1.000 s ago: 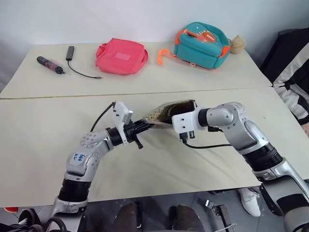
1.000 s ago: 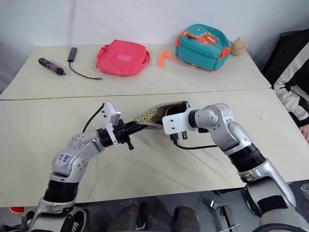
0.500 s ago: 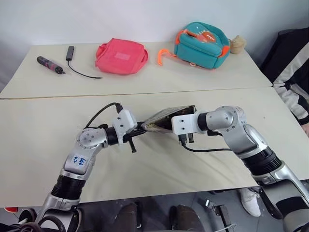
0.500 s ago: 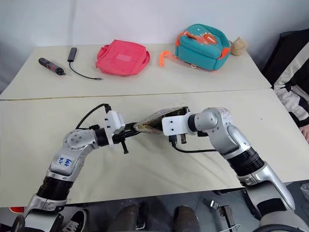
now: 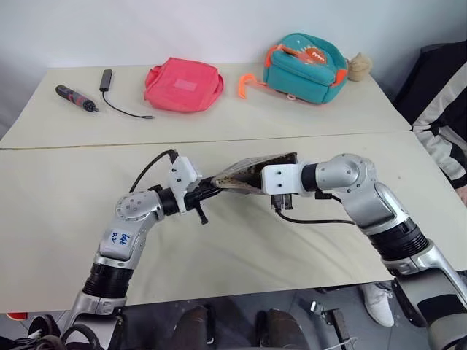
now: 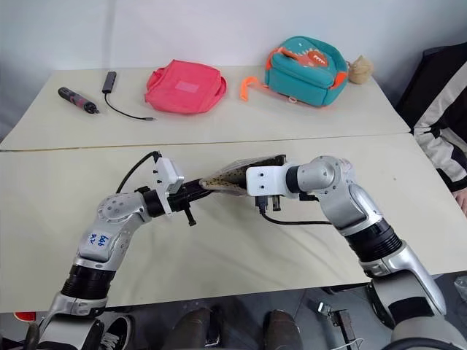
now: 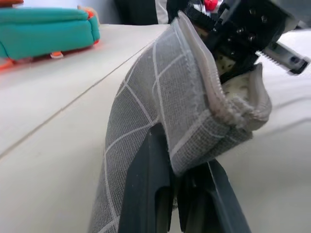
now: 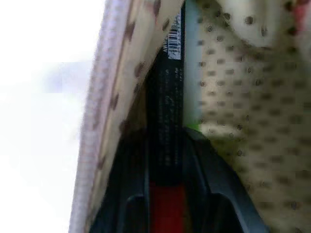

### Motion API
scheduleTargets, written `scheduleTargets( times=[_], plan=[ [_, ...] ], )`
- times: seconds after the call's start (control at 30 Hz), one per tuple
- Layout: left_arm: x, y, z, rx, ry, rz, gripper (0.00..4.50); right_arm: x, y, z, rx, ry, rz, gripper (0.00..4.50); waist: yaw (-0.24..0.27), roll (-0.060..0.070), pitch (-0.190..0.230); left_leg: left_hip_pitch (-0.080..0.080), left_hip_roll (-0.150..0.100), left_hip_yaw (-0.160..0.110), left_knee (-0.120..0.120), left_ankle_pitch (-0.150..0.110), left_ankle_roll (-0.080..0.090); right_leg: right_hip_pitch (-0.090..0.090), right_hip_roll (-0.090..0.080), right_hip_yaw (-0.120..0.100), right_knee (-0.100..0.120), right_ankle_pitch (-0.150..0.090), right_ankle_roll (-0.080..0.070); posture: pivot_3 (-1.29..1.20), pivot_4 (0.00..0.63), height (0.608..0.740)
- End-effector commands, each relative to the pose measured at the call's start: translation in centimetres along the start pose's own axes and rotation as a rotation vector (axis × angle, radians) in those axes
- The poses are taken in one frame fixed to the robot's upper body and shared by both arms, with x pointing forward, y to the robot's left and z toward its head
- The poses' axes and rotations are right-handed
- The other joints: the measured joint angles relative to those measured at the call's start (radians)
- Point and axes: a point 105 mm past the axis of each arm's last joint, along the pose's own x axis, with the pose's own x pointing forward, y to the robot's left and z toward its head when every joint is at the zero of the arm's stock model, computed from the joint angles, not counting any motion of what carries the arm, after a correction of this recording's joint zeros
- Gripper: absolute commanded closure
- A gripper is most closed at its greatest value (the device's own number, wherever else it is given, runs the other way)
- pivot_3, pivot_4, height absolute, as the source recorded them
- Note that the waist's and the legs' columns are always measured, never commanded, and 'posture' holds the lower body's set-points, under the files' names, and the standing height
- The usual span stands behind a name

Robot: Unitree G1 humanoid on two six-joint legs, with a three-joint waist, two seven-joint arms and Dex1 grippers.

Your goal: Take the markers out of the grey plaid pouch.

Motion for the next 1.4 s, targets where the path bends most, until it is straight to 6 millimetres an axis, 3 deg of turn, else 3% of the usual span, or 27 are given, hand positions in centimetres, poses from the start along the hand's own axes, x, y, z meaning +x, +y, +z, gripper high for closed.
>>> scheduleTargets(
  times=[0.03,0.23,0.4,0.57,0.77,0.93,1.2,1.33,1.37,1.4],
  plan=[
    [-0.5,-0.1,1.4,0.050,-0.029,-0.018,4.50,-0.3,-0.6,-0.4,0.012,0.015,-0.026,3.93,0.000,0.000,0.000,0.000,0.000,0.000,0.000,0.000,0.000,0.000,0.000,0.000,0.000,0.000,0.000,0.00,0.150,0.740],
    [-0.7,-0.2,1.1,0.054,-0.014,-0.019,4.50,-0.3,0.8,-1.1,0.010,0.035,0.045,3.93,0.000,0.000,0.000,0.000,0.000,0.000,0.000,0.000,0.000,0.000,0.000,0.000,0.000,0.000,0.000,0.00,0.150,0.740],
    [-0.6,0.6,0.5,0.094,0.016,0.030,4.50,-1.5,-0.4,1.9,0.117,-0.115,0.019,3.93,0.001,0.000,0.000,0.000,0.000,0.000,0.000,0.000,0.000,0.001,0.000,0.000,0.000,0.000,0.000,0.00,0.150,0.740],
    [-0.5,-0.1,-0.3,0.060,0.020,0.017,4.50,-2.8,-1.6,2.4,0.092,-0.124,-0.011,3.93,0.001,0.000,0.000,0.000,0.000,0.000,0.000,0.000,0.000,0.001,0.000,-0.001,0.000,0.000,0.000,0.00,0.150,0.740],
    [-0.4,0.2,-0.4,0.056,0.016,0.035,4.50,-3.3,-1.0,1.5,0.108,-0.113,0.007,3.93,0.003,0.000,0.000,0.000,0.000,0.000,0.000,0.000,0.000,0.000,0.000,-0.001,0.000,0.000,0.000,0.00,0.150,0.740],
    [-0.8,1.4,-0.1,0.059,0.014,0.083,4.50,-4.6,-1.6,3.2,0.144,-0.247,-0.015,3.93,0.003,0.000,0.000,0.000,0.000,-0.001,0.000,0.000,0.000,0.000,0.000,-0.001,0.000,0.000,0.000,0.00,0.150,0.740],
    [-1.0,1.5,-0.7,0.080,0.035,0.088,4.50,-6.6,-2.1,4.8,0.272,-0.400,-0.022,3.93,0.003,0.000,0.000,0.000,0.000,-0.001,0.000,0.000,0.001,0.001,0.000,-0.001,-0.001,0.000,0.000,0.00,0.150,0.740],
    [-1.6,2.1,-0.6,0.097,0.043,0.116,4.50,-8.2,-3.4,2.2,0.445,-0.361,-0.115,3.93,0.006,0.000,0.000,0.000,0.000,-0.001,0.001,0.000,0.001,0.001,-0.001,-0.001,-0.001,0.000,0.000,0.00,0.150,0.740],
    [-1.9,2.3,-0.6,0.100,0.045,0.125,4.50,-8.8,-3.5,1.2,0.496,-0.347,-0.135,3.93,0.008,0.000,0.000,0.000,0.000,-0.001,0.001,-0.001,0.001,0.001,-0.001,-0.001,-0.001,0.000,0.000,0.00,0.150,0.740],
    [-2.2,2.6,-0.6,0.107,0.047,0.140,4.50,-9.3,-3.7,-1.3,0.552,-0.267,-0.200,3.93,0.014,0.000,0.000,0.000,0.000,-0.001,0.001,-0.001,0.001,0.001,-0.001,-0.001,-0.001,0.000,0.000,0.00,0.150,0.740]
  ],
)
